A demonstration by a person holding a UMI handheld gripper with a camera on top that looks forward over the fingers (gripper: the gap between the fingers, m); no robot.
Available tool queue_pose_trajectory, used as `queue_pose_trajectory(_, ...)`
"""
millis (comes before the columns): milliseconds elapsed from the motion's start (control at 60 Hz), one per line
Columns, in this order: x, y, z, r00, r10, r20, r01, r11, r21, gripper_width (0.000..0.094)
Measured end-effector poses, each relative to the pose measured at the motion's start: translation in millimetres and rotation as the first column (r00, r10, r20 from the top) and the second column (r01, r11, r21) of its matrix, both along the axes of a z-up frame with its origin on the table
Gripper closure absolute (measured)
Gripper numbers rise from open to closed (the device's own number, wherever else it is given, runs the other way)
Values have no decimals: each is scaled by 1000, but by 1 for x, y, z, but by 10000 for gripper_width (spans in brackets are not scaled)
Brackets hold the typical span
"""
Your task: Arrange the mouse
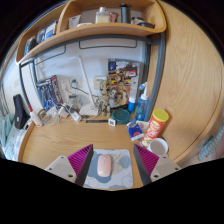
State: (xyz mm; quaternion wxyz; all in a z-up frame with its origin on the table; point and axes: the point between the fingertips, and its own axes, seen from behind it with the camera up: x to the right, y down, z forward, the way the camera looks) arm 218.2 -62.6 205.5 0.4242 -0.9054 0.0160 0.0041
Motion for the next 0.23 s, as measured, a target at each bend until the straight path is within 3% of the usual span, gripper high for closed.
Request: queue_pose_trajectory(233,-3,-11,8,1000,24,7,-24,1000,11,136)
